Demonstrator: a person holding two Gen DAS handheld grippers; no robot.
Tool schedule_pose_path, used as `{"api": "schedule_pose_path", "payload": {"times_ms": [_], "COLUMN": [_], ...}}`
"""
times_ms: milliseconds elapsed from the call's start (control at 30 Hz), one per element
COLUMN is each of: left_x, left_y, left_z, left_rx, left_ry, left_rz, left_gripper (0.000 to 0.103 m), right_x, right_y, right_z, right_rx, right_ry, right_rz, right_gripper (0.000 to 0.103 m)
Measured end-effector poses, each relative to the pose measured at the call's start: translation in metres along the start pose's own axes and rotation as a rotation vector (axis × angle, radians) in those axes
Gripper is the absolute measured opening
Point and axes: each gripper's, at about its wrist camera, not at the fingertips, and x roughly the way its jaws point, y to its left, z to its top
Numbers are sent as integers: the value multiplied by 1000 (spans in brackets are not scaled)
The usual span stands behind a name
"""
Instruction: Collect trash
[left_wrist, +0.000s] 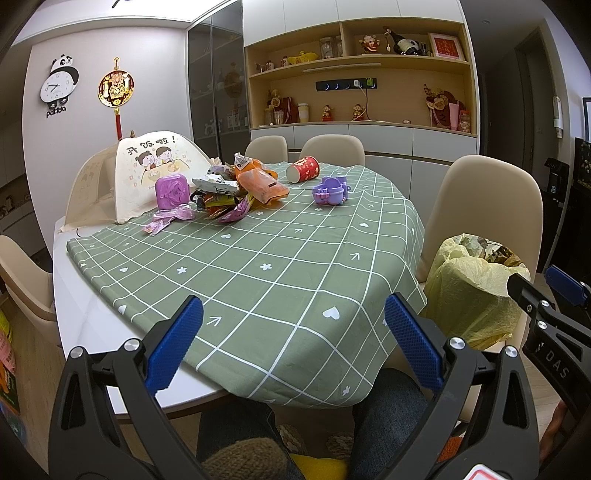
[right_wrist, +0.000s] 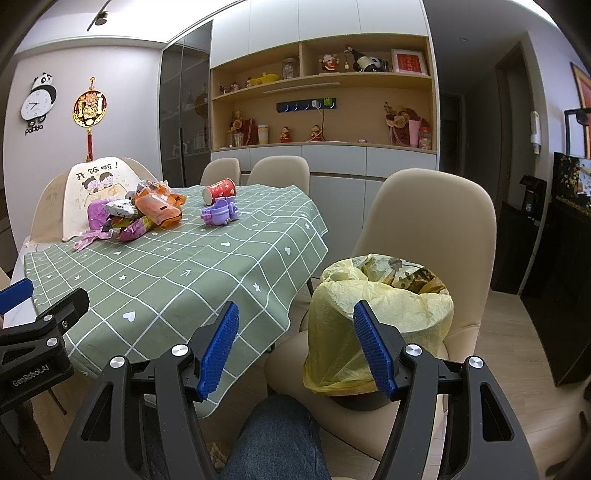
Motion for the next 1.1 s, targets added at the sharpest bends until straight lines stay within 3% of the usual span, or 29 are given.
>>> {"api": "schedule_pose_path", "payload": {"times_ms": [367,767,1100], "left_x": [24,91,169], "left_y": [22,100,174], "left_z": [13,70,111], "left_rx": [-37,-60,-168], "left_ry": [30,46,94], "left_rz": [15,86,-32], "left_gripper": [94,94,94], "right_x": [25,117,193], "right_y": [19,80,121], "right_z": [19,75,103], "right_rx": [-65,-126,-173], "right_ry": [11,59,117], "right_rz": [27,177,230], "right_gripper": [61,61,61]}}
